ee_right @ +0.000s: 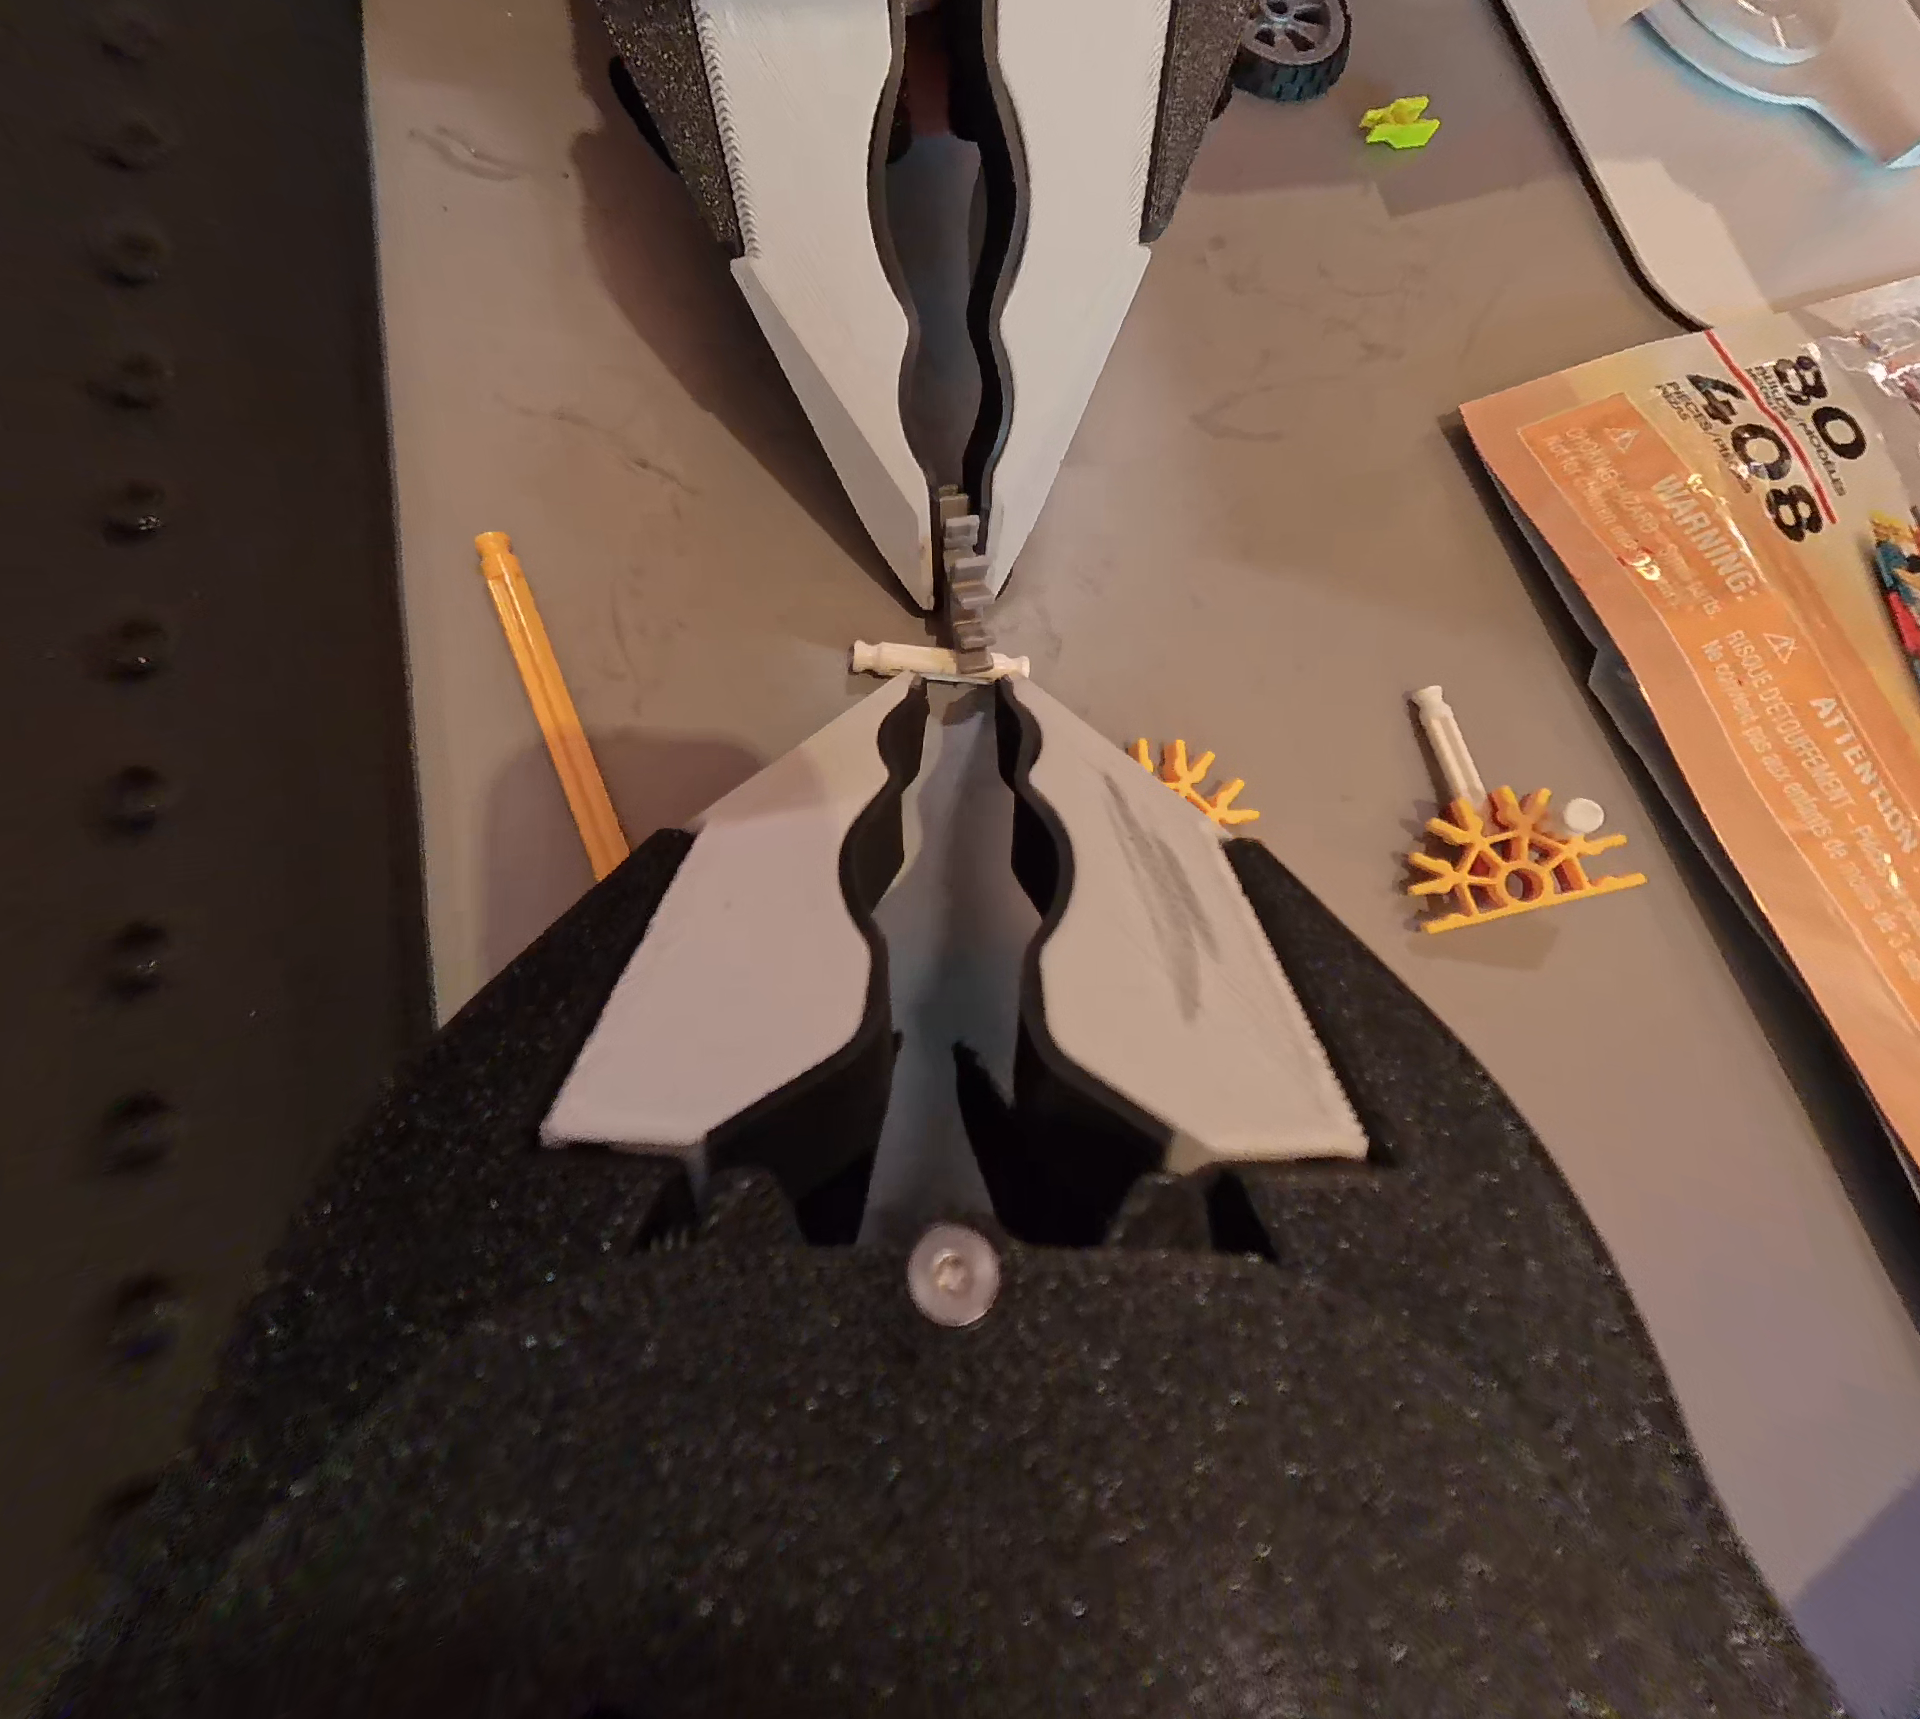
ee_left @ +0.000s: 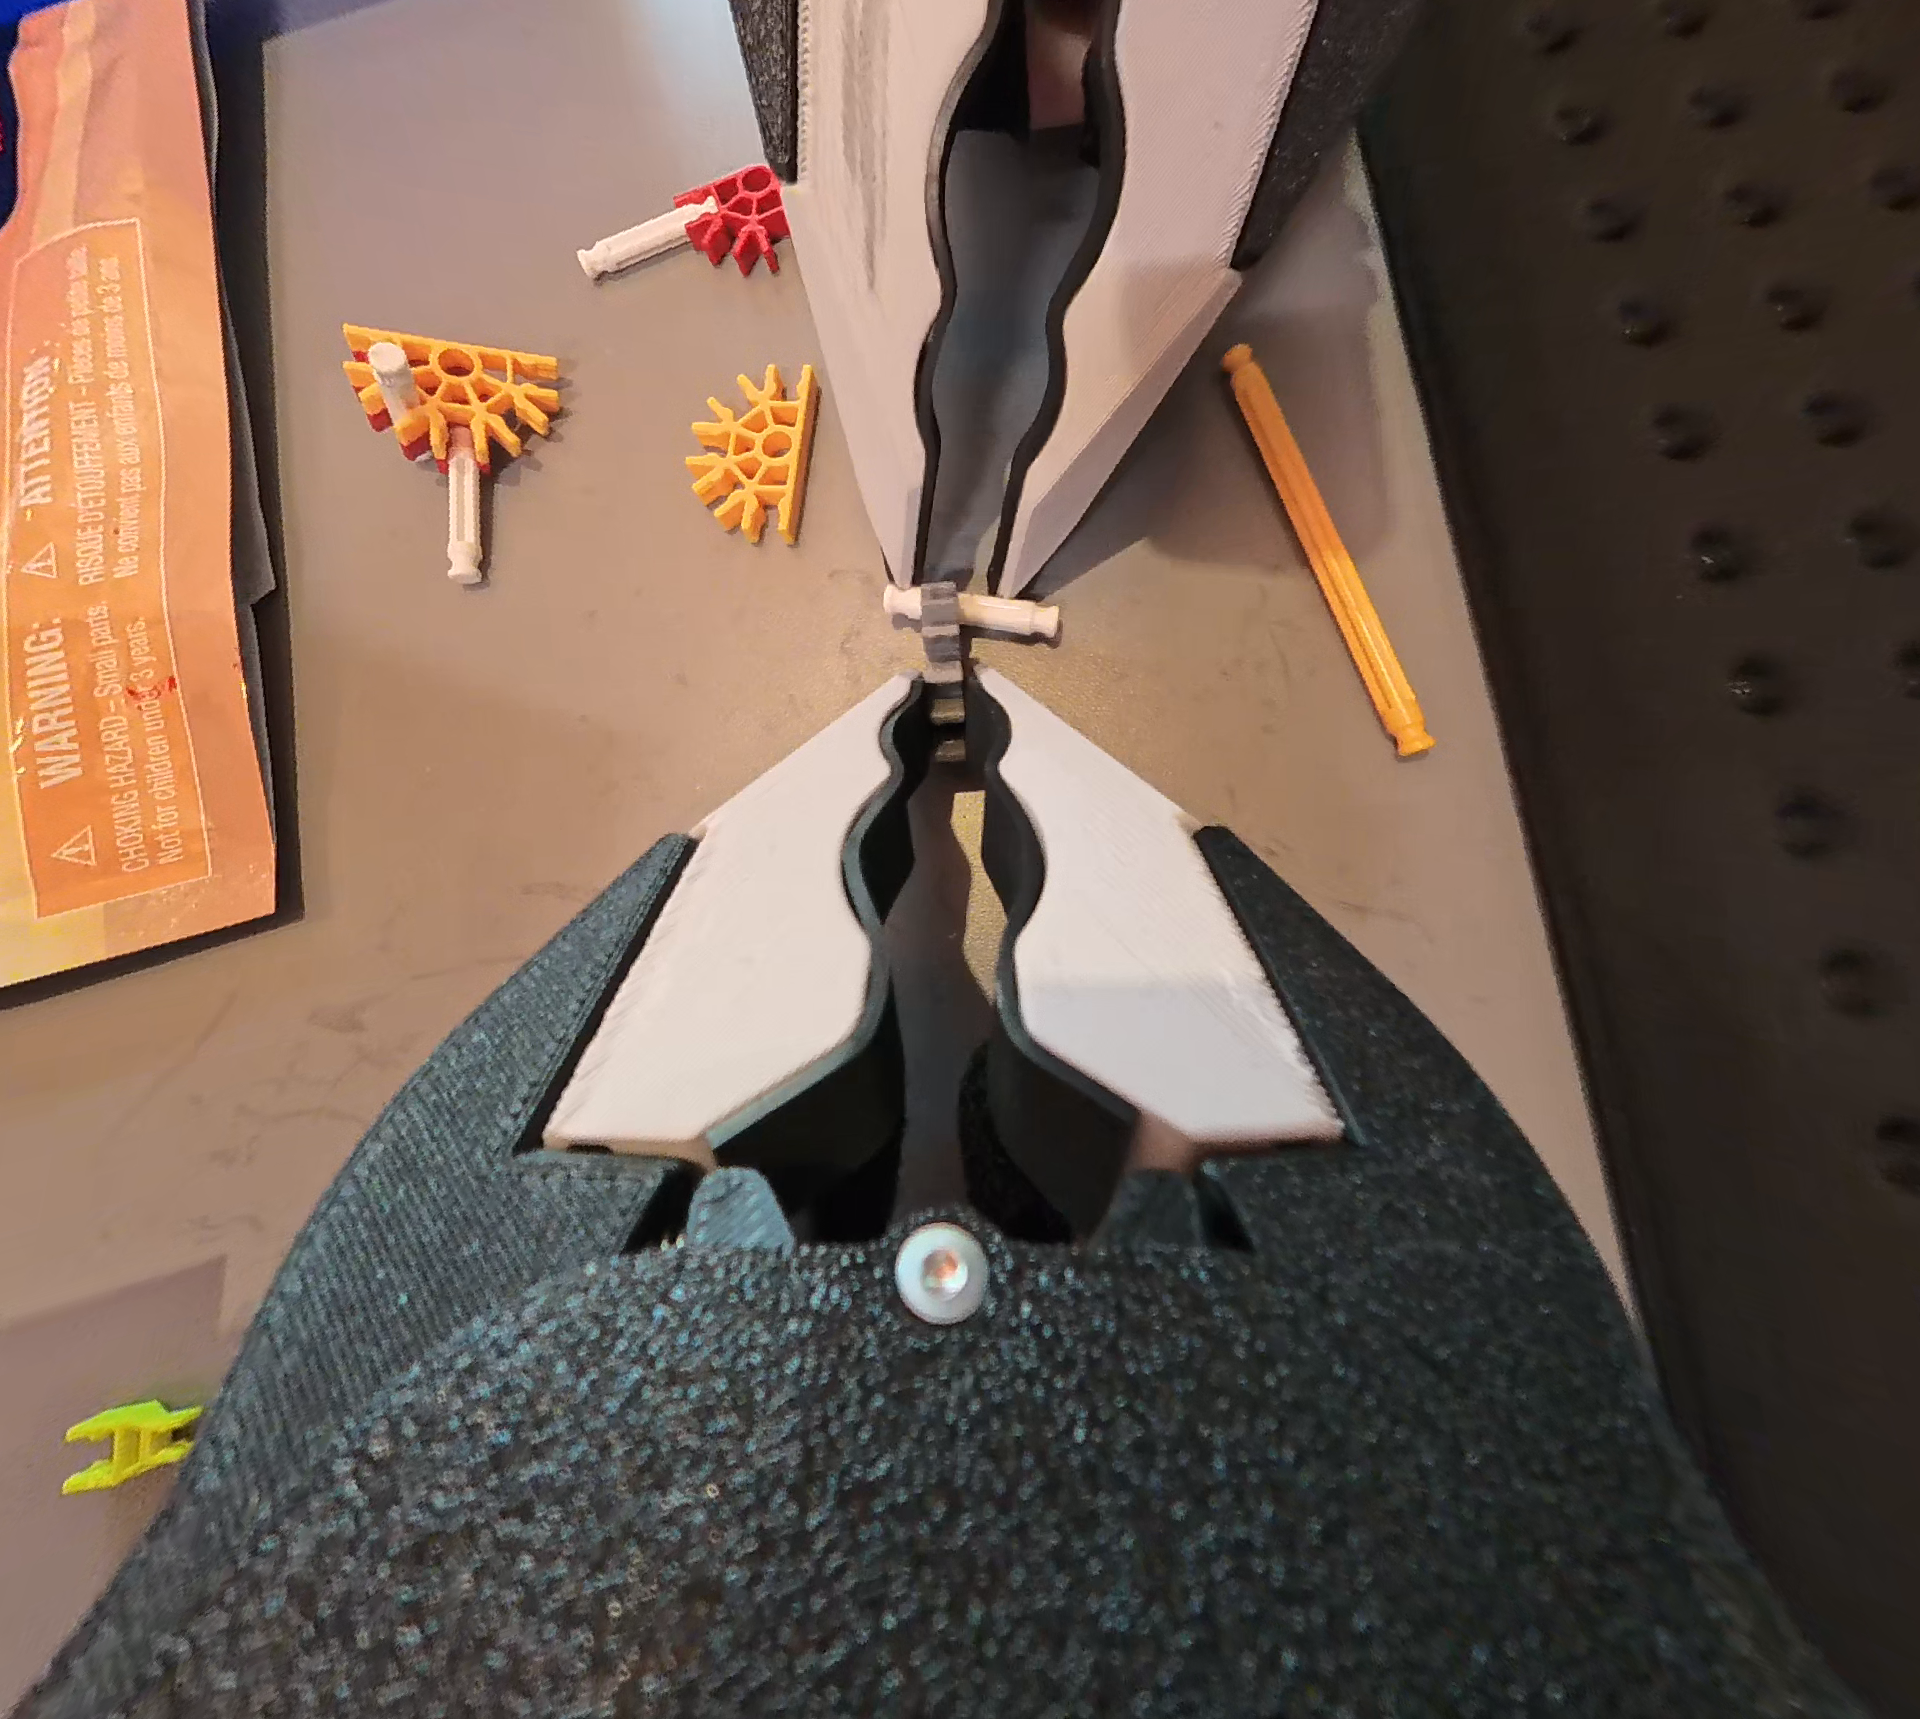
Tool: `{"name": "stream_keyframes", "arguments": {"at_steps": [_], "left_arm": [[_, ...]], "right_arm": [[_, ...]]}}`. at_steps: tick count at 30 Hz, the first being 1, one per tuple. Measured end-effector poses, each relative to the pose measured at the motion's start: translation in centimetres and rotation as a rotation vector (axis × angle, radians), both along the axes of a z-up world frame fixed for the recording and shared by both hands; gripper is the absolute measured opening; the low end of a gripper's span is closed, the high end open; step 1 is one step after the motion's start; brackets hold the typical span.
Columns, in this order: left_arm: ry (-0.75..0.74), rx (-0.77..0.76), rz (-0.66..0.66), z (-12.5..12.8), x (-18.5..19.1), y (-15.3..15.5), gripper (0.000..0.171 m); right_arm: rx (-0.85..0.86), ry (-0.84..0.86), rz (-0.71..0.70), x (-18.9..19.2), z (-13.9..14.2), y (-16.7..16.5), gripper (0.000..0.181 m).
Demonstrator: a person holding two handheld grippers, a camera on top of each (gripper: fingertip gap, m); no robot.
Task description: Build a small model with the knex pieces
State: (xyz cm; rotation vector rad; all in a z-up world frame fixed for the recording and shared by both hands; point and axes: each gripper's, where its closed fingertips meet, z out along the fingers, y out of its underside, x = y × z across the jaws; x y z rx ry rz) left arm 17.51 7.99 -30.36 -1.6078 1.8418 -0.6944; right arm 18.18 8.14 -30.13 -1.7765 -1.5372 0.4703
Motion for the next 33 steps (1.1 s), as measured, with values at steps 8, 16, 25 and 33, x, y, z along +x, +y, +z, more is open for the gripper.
{"name": "stream_keyframes", "arguments": {"at_steps": [8,16,25,33], "left_arm": [[0.000,-0.012,-0.002,0.0,0.0,0.0,0.002],[0.003,-0.008,0.004,0.0,0.0,0.0,0.004],[-0.094,0.259,0.029,1.1,0.2,-0.1,0.005],[-0.096,0.161,0.031,1.2,0.1,-0.2,0.005]], "right_arm": [[-0.021,0.006,0.039,-0.4,0.0,0.0,0.008],[-0.039,0.009,0.030,-0.2,0.0,0.1,0.011],[0.040,0.063,-0.006,-0.2,1.4,-0.1,0.053],[0.014,-0.005,0.044,-1.1,0.2,-0.2,0.035]]}}
